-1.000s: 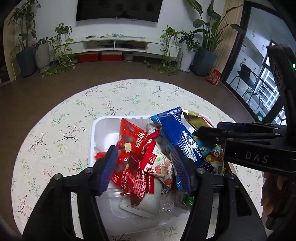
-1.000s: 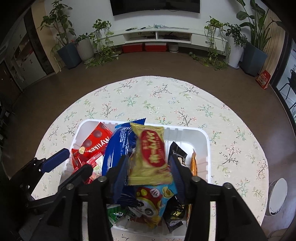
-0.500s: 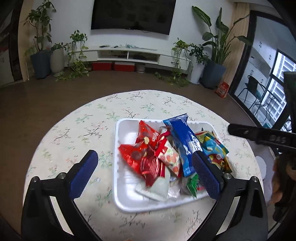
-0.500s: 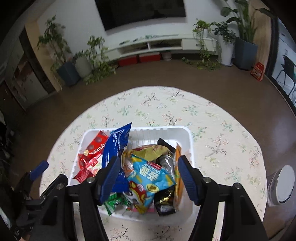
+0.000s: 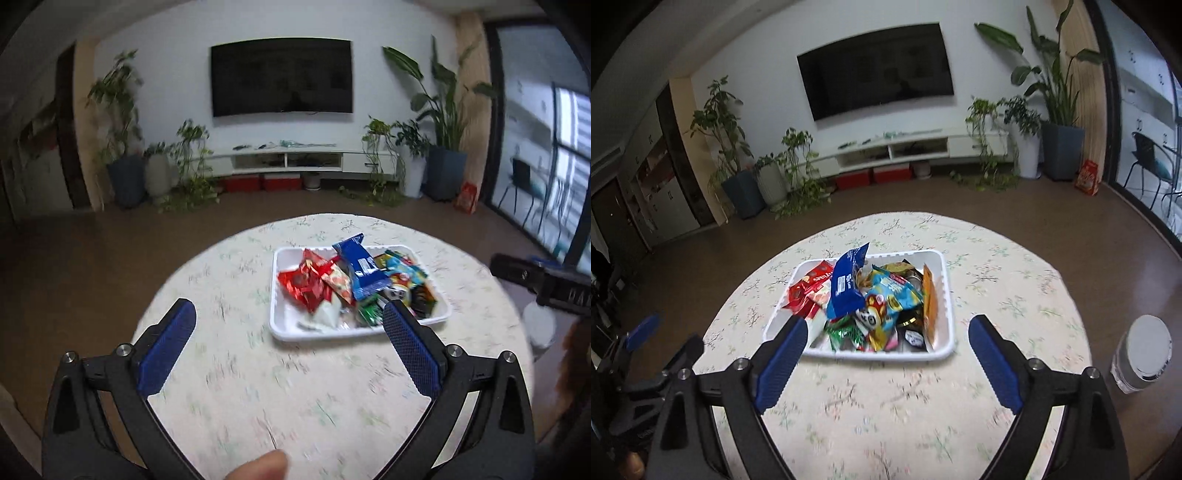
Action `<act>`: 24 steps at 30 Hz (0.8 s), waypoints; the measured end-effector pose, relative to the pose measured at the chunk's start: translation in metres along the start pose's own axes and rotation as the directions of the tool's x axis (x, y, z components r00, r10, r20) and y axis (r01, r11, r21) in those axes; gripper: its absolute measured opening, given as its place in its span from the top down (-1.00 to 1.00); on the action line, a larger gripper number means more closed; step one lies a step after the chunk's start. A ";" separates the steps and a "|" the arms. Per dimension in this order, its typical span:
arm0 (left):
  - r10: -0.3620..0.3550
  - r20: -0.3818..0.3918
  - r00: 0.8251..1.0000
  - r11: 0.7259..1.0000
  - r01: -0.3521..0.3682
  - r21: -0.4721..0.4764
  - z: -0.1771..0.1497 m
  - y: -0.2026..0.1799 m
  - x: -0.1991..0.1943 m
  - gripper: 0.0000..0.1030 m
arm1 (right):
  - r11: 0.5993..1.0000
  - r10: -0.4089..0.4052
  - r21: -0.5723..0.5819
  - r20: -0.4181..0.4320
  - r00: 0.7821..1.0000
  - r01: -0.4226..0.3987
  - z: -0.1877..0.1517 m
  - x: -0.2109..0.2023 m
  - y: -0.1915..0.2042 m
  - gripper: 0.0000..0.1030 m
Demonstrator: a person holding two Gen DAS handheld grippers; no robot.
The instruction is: Organize snacks
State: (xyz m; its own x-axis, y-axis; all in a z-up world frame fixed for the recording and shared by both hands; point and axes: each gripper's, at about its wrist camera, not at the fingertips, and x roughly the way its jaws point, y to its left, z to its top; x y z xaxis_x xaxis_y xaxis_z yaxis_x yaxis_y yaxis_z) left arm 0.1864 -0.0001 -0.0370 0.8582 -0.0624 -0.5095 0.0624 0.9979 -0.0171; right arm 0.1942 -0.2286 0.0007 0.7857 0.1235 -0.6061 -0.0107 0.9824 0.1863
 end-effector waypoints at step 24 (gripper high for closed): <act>0.067 -0.081 0.994 0.997 -0.068 -0.020 -0.026 -0.014 -0.118 -0.99 | 0.985 -0.127 -0.101 0.115 0.985 0.138 -0.056 -0.126 0.038 -0.93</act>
State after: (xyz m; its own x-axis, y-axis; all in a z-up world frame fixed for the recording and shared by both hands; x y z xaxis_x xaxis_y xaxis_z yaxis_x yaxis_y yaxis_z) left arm 0.0712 -0.0067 0.0004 0.8164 0.0058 -0.5775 -0.0068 1.0000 0.0005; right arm 0.0604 -0.1991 0.0405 0.8467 -0.0188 -0.5318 0.0356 0.9991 0.0213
